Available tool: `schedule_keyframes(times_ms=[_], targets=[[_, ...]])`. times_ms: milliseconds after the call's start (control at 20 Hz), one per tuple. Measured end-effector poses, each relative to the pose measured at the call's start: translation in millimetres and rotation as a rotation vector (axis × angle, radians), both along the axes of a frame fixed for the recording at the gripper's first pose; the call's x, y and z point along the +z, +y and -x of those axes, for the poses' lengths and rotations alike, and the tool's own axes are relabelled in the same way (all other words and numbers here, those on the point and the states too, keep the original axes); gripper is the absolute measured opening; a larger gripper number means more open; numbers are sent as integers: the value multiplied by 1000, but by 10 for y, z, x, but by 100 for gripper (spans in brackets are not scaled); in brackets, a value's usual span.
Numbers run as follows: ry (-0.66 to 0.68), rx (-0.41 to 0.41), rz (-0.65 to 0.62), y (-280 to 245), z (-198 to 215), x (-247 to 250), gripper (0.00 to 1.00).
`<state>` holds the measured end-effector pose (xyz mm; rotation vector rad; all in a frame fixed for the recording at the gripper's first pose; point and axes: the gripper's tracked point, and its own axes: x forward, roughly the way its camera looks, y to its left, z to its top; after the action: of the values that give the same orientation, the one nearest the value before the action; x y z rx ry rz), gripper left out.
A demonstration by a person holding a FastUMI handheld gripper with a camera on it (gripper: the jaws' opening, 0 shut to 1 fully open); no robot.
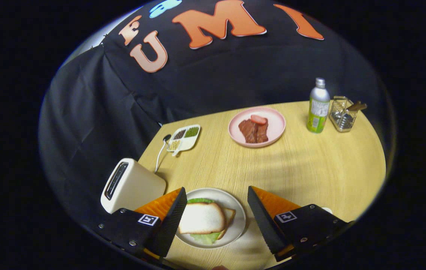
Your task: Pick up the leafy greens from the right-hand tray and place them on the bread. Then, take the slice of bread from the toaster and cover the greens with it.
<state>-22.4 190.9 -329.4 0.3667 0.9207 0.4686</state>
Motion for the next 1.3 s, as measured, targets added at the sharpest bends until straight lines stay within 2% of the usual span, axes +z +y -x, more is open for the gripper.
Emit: schedule_keyframes(times_ms=[200, 500, 600, 850, 1300], targets=[[-174, -95, 35, -358, -319, 543, 99], [-384, -210, 75, -878, -534, 1372, 99], [-463, -210, 91, -960, -556, 1611, 98], [-601, -204, 235, -1185, -498, 1883, 98], [-834, -273, 312, -1370, -415, 2699, 99]])
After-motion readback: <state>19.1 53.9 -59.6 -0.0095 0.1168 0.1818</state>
